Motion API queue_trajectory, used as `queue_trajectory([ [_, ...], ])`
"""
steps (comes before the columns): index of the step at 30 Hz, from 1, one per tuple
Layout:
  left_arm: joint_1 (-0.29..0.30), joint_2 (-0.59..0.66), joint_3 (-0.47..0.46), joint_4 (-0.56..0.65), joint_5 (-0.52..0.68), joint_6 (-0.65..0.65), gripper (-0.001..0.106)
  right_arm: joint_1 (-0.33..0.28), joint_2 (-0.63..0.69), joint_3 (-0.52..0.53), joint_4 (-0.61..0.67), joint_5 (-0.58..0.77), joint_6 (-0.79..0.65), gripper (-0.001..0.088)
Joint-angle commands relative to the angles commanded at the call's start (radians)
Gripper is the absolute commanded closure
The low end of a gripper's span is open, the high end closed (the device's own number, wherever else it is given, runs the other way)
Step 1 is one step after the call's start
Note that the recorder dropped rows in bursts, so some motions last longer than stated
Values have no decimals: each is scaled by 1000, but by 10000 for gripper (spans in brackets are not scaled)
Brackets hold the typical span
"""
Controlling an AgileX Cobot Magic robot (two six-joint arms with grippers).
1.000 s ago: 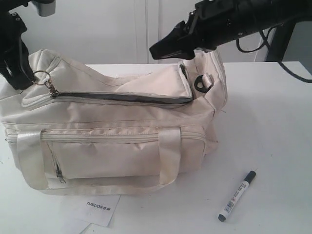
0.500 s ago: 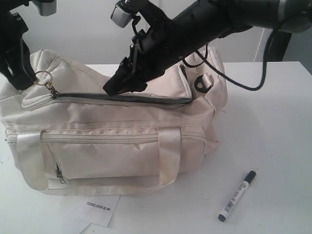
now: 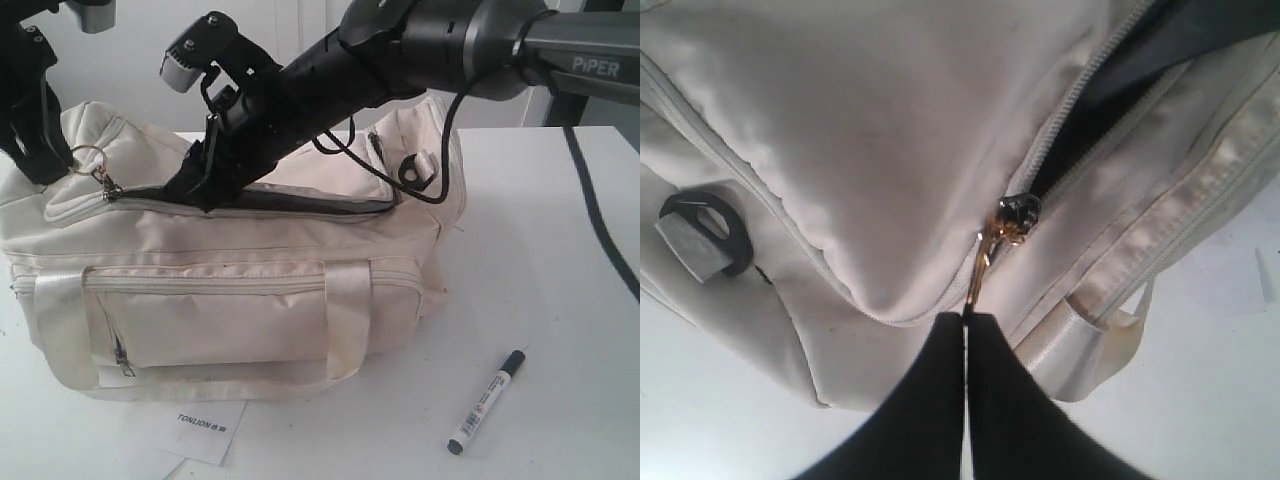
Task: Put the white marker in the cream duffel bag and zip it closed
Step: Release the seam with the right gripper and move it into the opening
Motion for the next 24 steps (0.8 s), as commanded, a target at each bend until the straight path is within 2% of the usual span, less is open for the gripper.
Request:
queue_trajectory([
  [4,0,0,0,0,0,0,1053,0,6,0,-13,-14,-8,555],
  [9,0,0,0,3,0,0,1053,0,0,0,-17,-5,-53,853],
  [16,0,0,0,92,0,1,1053,0,-14,0,-64,0,-63,868],
  [24,0,0,0,105,0,1,1053,-2,-24,0,-113,24,-63,868],
])
